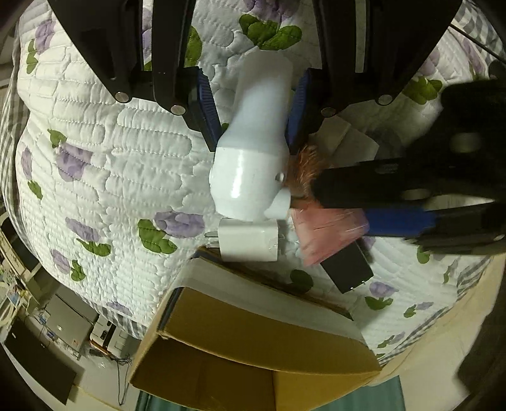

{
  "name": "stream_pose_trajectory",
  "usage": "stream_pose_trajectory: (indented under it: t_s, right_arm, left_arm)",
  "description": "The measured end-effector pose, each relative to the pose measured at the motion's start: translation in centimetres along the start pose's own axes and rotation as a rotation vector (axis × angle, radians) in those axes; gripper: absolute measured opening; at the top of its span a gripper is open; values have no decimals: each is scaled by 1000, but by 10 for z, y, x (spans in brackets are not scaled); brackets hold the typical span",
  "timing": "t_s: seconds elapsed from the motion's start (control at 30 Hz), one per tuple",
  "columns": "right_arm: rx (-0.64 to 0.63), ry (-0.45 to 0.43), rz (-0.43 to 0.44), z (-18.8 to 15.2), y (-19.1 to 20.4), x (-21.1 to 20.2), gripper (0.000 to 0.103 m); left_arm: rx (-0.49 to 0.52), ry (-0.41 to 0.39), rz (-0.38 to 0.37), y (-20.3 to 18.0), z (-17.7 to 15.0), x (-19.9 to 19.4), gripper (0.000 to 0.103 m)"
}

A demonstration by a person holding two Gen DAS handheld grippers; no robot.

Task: Organize rigid objects
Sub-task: 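Grasp the pink rose card case with the left tool while the right tool holds the bottle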

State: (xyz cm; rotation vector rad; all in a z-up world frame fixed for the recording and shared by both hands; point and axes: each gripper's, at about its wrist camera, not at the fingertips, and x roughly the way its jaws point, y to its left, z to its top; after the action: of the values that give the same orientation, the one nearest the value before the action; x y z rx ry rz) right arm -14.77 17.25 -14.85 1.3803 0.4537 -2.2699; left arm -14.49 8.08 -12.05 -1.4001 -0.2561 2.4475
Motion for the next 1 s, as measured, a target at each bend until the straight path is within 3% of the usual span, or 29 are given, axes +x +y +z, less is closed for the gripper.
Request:
stream_pose_trajectory:
  t_s: [0.23, 0.5, 0.6, 0.77, 1.0]
  right_arm:
    - [25, -8, 6, -2, -6, 0, 41]
    - [-5, -34, -6, 0, 1, -3, 41]
    - [-4, -34, -9, 1, 0, -3, 41]
    - [9, -43, -18, 1, -3, -4, 40]
    - [26, -97, -37, 4, -4, -22, 40]
  left_arm:
    - [-57, 4, 30, 2, 0, 13, 30]
    - [-72, -49, 155, 9, 1, 2, 31]
    - [-73, -41, 134, 10, 4, 11, 31]
    - [-55, -51, 151, 7, 4, 17, 16]
    - [-29, -102, 148, -1, 0, -17, 10]
